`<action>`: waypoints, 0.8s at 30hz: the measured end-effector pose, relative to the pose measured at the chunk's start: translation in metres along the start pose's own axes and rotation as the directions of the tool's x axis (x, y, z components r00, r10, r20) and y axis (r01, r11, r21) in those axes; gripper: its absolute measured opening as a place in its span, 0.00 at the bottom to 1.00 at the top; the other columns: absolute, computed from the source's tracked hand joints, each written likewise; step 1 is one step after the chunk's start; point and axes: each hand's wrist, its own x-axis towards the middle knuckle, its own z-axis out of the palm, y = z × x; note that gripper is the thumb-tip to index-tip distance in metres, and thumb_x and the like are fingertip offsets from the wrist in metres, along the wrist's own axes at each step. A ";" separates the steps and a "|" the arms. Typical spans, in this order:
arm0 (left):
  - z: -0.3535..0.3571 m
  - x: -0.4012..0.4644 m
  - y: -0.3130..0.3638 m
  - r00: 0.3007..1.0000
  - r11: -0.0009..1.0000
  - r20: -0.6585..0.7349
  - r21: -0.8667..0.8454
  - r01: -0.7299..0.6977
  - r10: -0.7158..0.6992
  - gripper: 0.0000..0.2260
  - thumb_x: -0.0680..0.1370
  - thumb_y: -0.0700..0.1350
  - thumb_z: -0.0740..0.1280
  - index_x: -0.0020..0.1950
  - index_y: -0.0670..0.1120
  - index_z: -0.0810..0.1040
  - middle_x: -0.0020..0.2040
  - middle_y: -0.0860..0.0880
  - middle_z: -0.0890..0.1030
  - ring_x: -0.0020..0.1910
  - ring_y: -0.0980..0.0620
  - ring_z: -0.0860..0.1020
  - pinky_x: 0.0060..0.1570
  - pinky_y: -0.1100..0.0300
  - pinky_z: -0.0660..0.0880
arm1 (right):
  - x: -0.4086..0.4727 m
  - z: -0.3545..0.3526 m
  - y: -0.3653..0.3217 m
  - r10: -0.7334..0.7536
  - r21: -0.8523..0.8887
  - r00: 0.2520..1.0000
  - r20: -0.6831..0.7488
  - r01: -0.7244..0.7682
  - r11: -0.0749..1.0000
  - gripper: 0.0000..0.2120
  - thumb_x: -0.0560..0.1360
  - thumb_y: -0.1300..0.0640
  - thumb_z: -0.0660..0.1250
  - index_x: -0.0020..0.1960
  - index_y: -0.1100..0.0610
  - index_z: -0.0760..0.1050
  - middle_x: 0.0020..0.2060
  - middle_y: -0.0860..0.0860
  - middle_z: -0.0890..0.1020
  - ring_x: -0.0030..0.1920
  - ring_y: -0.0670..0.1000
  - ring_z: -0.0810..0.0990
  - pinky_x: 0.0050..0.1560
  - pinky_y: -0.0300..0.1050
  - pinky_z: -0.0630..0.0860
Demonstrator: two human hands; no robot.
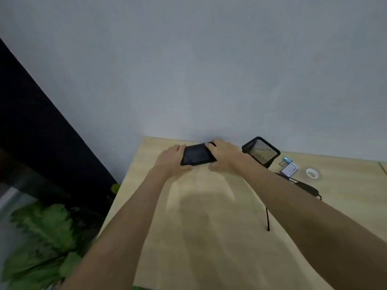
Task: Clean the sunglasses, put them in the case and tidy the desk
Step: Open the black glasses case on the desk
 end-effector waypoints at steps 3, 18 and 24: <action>0.004 0.012 0.007 0.999 0.995 0.020 0.098 0.036 -0.038 0.31 0.71 0.56 0.70 0.66 0.42 0.64 0.62 0.40 0.72 0.59 0.40 0.72 0.52 0.49 0.72 | 0.014 0.004 0.002 -0.012 -0.020 1.000 -0.013 0.012 1.000 0.33 0.70 0.52 0.68 0.69 0.59 0.59 0.63 0.60 0.68 0.63 0.60 0.68 0.60 0.52 0.69; 0.019 -0.032 -0.004 0.976 0.944 -0.199 -0.299 -0.141 0.083 0.32 0.64 0.59 0.75 0.61 0.48 0.70 0.55 0.47 0.72 0.54 0.51 0.71 0.48 0.55 0.73 | -0.036 0.018 -0.002 -0.001 -0.024 0.988 -0.156 -0.003 1.000 0.34 0.68 0.37 0.67 0.63 0.59 0.66 0.56 0.58 0.74 0.56 0.59 0.73 0.53 0.54 0.71; 0.054 -0.088 0.015 0.950 0.904 -0.271 -0.350 -0.245 0.153 0.33 0.65 0.58 0.76 0.63 0.46 0.70 0.58 0.48 0.72 0.54 0.55 0.70 0.51 0.64 0.67 | -0.105 0.063 -0.011 0.052 0.139 0.970 -0.238 -0.019 0.990 0.33 0.69 0.37 0.65 0.68 0.53 0.64 0.57 0.55 0.74 0.55 0.55 0.72 0.55 0.49 0.70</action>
